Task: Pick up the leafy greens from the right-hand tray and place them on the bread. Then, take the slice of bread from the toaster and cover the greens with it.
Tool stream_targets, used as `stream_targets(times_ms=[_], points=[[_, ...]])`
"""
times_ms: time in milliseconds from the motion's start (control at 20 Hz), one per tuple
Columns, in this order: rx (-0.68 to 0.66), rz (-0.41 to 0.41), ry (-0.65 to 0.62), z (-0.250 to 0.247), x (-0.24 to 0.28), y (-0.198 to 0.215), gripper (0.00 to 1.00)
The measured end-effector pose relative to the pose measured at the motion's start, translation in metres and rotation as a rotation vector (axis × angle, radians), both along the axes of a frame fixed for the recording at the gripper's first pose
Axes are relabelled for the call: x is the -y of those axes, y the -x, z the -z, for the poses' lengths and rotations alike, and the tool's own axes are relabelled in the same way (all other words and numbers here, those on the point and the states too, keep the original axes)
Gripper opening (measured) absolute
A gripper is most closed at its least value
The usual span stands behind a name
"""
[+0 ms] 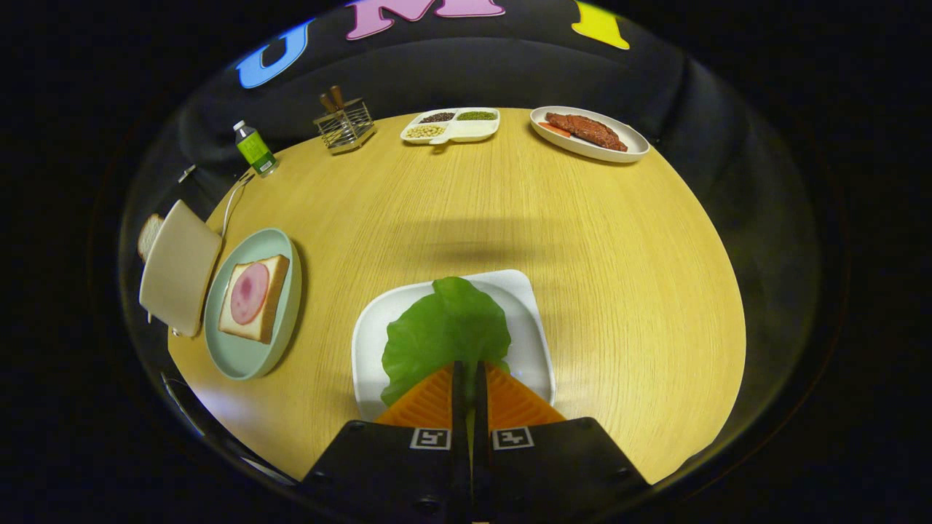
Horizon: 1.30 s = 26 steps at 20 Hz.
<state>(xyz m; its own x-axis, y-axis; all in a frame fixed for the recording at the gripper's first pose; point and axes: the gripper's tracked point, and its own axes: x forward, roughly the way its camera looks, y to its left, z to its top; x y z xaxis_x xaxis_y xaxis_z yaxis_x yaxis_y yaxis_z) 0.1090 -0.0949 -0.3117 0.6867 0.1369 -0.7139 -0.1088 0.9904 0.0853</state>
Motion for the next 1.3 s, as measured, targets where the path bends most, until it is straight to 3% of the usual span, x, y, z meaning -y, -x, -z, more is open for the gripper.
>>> stream_targets(times_ms=[350, 900, 1300], points=[[0.062, 0.002, -0.022, -0.055, -0.016, 0.013, 0.06], [0.191, -0.169, -0.003, -0.143, -0.107, 0.036, 0.06], [0.202, -0.283, 0.008, -0.154, -0.185, 0.043, 0.06]])
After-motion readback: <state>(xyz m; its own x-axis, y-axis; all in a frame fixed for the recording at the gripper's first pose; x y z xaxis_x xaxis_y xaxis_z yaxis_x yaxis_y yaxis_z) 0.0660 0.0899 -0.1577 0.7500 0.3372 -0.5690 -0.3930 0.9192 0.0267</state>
